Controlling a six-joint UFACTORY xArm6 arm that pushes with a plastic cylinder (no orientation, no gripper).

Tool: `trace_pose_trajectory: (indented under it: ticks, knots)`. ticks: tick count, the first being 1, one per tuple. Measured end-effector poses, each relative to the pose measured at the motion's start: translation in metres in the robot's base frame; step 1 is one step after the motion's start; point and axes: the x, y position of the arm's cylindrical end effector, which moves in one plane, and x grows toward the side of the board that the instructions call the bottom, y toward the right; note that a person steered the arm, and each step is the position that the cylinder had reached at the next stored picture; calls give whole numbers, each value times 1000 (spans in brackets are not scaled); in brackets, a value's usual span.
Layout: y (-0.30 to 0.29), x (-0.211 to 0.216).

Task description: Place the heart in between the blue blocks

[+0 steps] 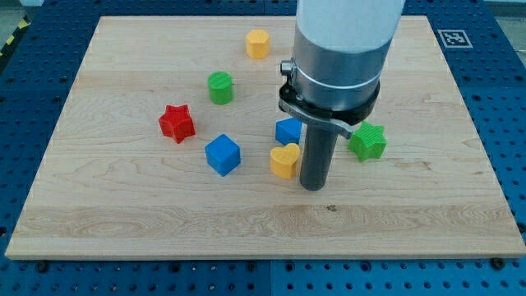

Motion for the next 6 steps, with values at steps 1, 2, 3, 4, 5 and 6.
trace_pose_trajectory:
  ticks: [1,2,3,4,5,6]
  knots:
    - [-2,0]
    - [-15,-7]
    - [-21,-20]
    - [-21,-31]
    - [-33,-32]
    - [-54,-28]
